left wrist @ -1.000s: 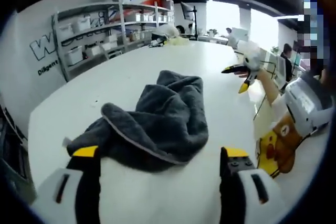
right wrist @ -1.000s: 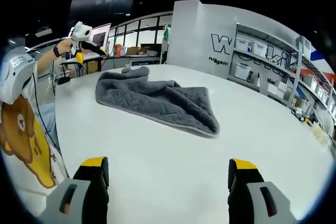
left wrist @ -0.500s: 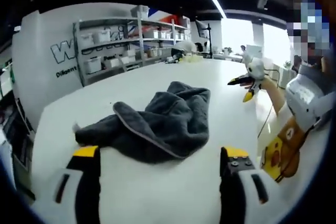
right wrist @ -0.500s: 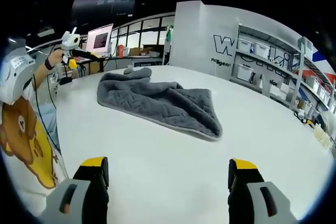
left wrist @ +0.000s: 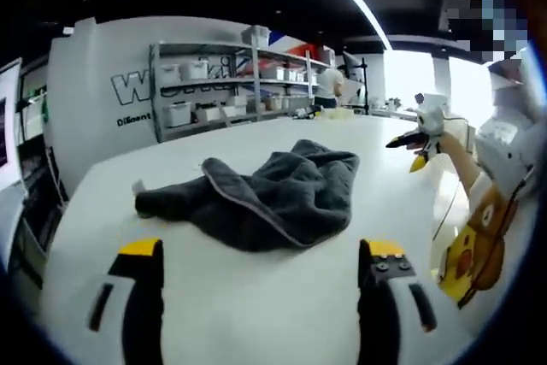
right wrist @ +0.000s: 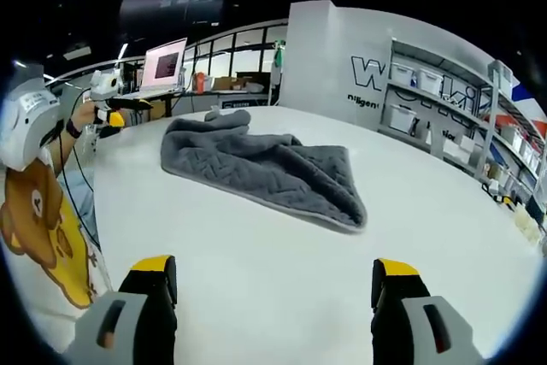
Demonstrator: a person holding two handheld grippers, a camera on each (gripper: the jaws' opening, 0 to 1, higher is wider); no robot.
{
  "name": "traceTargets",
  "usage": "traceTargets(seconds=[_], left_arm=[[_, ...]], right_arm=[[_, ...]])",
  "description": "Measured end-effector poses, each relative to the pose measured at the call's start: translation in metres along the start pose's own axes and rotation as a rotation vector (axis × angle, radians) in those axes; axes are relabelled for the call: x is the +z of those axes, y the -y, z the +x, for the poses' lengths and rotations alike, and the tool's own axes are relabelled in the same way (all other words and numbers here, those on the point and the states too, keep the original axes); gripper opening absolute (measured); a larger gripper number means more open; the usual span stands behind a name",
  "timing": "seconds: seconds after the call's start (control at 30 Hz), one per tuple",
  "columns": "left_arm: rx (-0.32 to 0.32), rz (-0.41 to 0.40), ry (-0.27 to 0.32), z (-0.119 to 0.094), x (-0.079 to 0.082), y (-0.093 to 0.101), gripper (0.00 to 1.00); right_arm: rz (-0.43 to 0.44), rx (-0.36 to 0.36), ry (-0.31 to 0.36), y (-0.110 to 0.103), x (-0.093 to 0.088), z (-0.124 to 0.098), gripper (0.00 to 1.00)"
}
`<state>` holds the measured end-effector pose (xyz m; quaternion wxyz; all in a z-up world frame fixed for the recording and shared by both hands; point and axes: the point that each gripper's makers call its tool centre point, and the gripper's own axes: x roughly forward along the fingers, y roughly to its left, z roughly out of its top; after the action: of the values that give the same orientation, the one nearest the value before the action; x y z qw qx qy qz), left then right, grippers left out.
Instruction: Fold the towel on the table until its edges align and the towel forms a compact rectangular stack.
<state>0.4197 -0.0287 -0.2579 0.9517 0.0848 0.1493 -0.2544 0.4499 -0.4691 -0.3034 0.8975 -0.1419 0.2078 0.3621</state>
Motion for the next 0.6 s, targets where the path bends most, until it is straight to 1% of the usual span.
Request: traceTargets(seconds=[0.1,0.17,0.3,0.6], left_arm=[[0.009,0.008,0.002,-0.002,-0.002,0.0022,0.99],[0.01,-0.006,0.028,-0.0047,0.0023,0.0037,0.99],[0.012,-0.009,0.046,-0.0074,0.0071,0.0047,0.99],[0.01,-0.023,0.025,-0.0073,0.0046,0.0035,0.99]], right_arm=[[-0.002,0.002,-0.002,-0.0004,0.0003,0.0007,0.99],[-0.003,0.0,-0.002,-0.0002,0.0011,0.0008,0.99],[-0.001,0.0,0.002,-0.0008,0.0019,0.0011,0.99],[0.0,0.01,0.003,-0.0027,0.0005,0.0022,0.99]])
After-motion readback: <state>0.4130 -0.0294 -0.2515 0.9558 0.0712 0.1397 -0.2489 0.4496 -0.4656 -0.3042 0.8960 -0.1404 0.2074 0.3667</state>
